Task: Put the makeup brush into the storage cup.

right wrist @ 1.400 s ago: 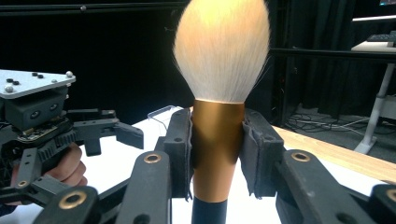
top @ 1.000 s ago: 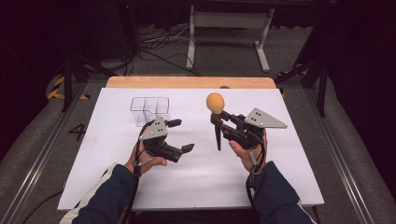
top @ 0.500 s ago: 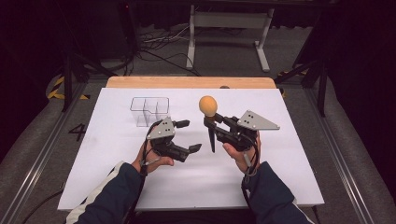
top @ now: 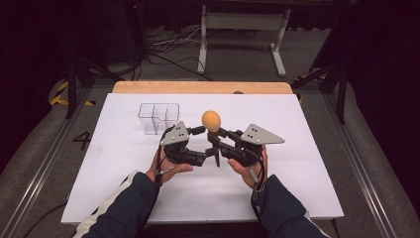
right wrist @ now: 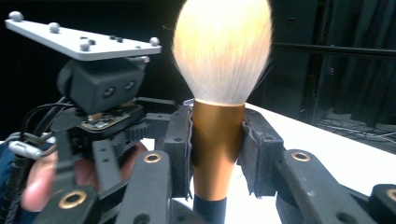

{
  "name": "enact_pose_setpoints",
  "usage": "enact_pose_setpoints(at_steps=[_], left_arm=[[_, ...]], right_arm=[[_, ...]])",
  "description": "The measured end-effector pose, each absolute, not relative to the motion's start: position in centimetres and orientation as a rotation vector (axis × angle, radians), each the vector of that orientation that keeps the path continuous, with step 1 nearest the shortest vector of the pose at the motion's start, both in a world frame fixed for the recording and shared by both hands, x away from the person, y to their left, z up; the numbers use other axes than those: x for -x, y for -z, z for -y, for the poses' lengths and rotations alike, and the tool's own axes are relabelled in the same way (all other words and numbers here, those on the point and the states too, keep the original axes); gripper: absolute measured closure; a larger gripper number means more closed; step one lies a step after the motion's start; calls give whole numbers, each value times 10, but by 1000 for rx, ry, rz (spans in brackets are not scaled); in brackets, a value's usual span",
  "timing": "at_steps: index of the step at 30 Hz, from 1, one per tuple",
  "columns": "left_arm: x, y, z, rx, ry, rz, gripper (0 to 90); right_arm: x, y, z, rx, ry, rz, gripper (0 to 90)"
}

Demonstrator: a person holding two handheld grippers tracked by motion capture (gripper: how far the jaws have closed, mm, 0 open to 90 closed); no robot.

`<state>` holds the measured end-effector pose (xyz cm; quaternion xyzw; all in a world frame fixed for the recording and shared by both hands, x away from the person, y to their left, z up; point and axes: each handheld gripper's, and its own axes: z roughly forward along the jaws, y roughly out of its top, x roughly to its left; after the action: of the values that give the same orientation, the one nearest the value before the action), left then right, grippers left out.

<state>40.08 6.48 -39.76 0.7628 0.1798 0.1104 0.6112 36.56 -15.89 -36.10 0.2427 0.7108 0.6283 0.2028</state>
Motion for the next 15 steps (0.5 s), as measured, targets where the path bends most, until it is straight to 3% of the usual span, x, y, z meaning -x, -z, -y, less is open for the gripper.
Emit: enact_pose_setpoints(at_steps=[15], left_arm=[[-401,398,-67,-1777,-219,-364,448]], right_arm=[[-363,368,151,-644,-1734,-2033,668]])
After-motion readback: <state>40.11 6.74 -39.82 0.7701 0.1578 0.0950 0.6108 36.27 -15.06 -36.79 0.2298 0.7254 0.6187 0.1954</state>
